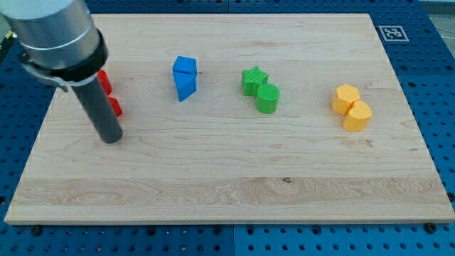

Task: Push the red star into the red circle

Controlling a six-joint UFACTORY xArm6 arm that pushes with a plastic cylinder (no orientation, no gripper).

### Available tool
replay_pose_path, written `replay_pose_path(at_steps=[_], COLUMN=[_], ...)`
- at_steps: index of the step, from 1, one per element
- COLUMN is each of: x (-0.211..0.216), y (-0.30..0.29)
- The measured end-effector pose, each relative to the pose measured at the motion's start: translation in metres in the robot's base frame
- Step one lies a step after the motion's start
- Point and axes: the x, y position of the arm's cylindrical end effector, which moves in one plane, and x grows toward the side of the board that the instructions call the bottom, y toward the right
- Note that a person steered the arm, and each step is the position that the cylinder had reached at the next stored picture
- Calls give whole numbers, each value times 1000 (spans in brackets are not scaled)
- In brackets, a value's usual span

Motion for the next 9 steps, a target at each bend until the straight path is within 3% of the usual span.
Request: replay_pose_path(at_steps=[1,5,8,9], x=[-18,-35,-1,-12], y=[23,-39,-47,-61])
